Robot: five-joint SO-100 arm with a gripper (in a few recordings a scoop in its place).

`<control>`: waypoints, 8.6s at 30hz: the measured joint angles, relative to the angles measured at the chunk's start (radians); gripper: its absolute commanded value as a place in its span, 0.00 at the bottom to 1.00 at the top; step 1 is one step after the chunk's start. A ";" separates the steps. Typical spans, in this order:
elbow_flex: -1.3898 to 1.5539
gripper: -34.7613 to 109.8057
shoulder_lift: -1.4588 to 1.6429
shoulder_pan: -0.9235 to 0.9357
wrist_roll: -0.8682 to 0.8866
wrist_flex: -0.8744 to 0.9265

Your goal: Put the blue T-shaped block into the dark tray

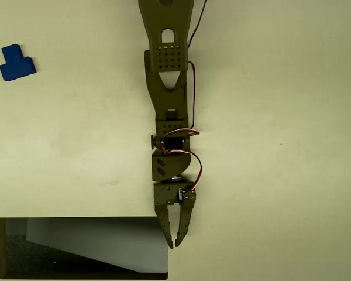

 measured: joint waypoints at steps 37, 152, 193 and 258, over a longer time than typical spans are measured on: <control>0.006 0.24 -0.002 0.018 -0.028 -0.031; 1.529 0.24 1.066 0.502 -0.196 0.224; 0.703 0.24 1.011 0.210 0.052 2.237; 0.051 0.24 0.163 0.233 0.256 0.299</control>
